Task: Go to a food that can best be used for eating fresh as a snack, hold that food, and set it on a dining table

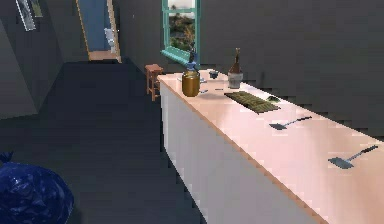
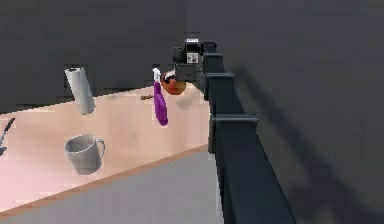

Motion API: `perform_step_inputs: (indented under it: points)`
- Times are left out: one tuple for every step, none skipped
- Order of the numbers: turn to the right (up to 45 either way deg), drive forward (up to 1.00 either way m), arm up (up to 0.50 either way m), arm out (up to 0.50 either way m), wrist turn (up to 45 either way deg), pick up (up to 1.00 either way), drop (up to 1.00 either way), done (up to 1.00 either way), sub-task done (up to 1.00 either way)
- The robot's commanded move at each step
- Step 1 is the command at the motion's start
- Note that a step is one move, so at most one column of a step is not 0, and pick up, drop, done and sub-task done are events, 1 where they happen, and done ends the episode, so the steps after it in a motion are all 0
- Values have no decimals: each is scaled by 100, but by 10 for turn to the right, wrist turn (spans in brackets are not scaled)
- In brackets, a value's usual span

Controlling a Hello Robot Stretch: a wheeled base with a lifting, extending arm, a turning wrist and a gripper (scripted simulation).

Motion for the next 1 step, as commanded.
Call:
perform_step_inputs:
  points:
    - [0, 0, 0, 0, -450, 0, 0, 0, 0]
